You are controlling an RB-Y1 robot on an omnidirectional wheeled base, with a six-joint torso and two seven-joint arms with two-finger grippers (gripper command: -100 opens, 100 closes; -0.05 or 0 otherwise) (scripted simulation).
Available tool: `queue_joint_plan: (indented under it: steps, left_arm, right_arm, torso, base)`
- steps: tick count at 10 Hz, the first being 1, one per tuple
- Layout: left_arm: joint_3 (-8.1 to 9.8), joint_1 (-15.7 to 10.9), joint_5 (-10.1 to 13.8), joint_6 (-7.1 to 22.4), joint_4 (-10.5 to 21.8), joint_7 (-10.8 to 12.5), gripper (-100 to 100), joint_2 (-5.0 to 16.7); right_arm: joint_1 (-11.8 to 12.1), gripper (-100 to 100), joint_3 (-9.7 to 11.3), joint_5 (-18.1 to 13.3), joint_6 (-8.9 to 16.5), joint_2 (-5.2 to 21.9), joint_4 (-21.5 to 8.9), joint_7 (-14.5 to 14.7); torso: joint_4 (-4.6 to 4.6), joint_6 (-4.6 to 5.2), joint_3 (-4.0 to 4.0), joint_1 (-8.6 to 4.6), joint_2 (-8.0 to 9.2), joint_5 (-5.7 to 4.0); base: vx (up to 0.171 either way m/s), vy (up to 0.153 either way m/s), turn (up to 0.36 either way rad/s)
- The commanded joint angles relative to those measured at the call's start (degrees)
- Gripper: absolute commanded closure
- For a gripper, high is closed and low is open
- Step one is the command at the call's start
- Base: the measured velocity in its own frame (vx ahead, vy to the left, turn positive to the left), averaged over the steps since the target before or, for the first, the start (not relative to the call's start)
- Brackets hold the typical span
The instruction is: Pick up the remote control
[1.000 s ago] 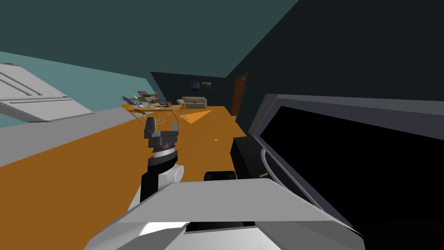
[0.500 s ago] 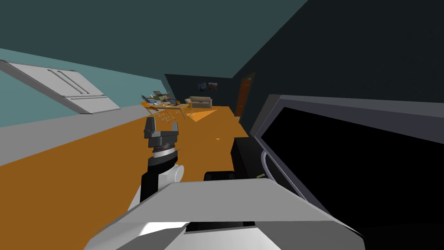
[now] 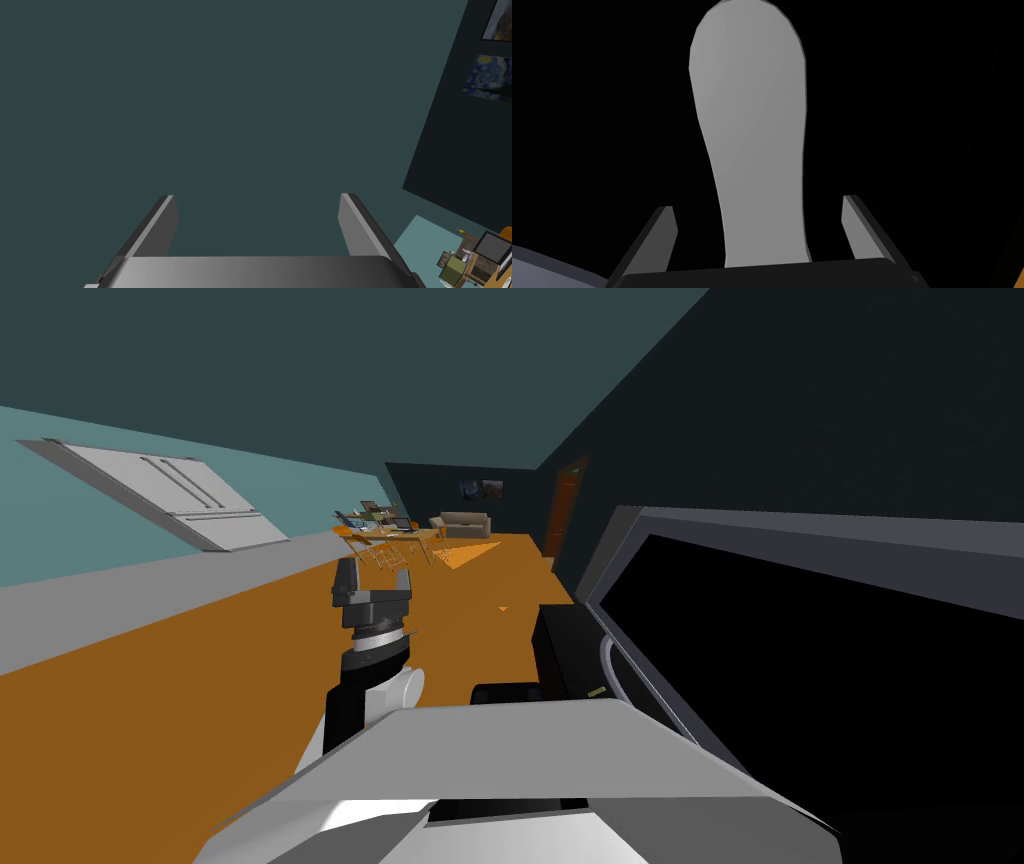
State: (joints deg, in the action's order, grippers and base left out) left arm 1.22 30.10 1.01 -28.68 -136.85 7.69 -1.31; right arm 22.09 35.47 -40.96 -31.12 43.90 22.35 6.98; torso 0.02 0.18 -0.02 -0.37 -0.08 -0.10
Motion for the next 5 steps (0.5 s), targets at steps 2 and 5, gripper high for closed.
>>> queue_joint_plan:
  steps: [2,5]
  left_arm:
    - [0.0,0.0,0.0,0.0,0.0,0.0,0,0.0]
    - [0.0,0.0,0.0,0.0,0.0,0.0,0,0.0]
  right_arm:
    - [0.0,-100,0.2,0.0,1.0,-0.7,0.3,-0.2]
    - [0.0,100,0.2,0.0,1.1,-0.9,0.4,-0.2]
  torso:
    - [0.0,0.0,0.0,-0.03,0.01,-0.01]
    - [0.0,0.0,-0.01,0.01,-0.03,0.01]
  base:
    - [-0.012,-0.031,0.038]
    - [0.0,0.0,0.0]
